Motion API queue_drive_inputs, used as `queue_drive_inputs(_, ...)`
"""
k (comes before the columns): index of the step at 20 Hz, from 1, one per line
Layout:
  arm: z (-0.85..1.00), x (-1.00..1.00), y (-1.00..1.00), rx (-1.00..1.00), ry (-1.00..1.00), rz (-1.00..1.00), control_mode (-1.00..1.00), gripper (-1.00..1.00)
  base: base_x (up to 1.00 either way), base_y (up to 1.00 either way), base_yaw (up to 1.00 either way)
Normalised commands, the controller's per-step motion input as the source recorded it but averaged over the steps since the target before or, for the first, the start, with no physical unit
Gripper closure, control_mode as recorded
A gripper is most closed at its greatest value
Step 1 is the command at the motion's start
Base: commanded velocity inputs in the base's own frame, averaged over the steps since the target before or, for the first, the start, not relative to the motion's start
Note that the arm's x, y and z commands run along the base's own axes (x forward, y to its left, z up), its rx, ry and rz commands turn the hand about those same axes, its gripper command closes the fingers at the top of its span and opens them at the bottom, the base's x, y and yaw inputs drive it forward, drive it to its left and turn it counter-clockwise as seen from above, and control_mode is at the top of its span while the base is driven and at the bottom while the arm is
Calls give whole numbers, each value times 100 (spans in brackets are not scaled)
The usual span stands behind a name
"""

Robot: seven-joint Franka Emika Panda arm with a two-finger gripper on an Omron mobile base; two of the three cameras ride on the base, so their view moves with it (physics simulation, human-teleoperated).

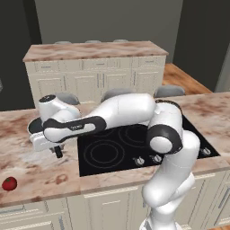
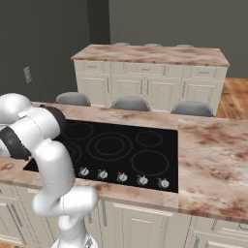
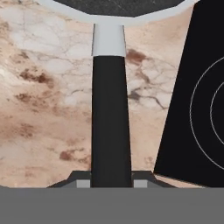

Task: Place the pan on the rear left burner on the stove. Then place the tomato and the onion in the pan and turn on the rear left burner.

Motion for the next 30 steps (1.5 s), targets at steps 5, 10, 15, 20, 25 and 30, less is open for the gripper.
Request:
queue_drive_inputs(5,1,0,-75,-5,-10,-2,-100,100,0,0,0)
queue_drive_inputs(10,0,0,-67,-3,-6,-4,-100,100,0,0,0)
queue_drive_inputs(15,0,0,-63,1,0,-8,-100,100,0,0,0)
queue_drive_inputs(20,0,3,-56,2,0,-8,-100,100,0,0,0)
queue_drive_inputs(25,0,13,-29,0,1,-3,-100,100,0,0,0)
queue_drive_inputs(30,0,12,-17,0,7,-1,-100,100,0,0,0)
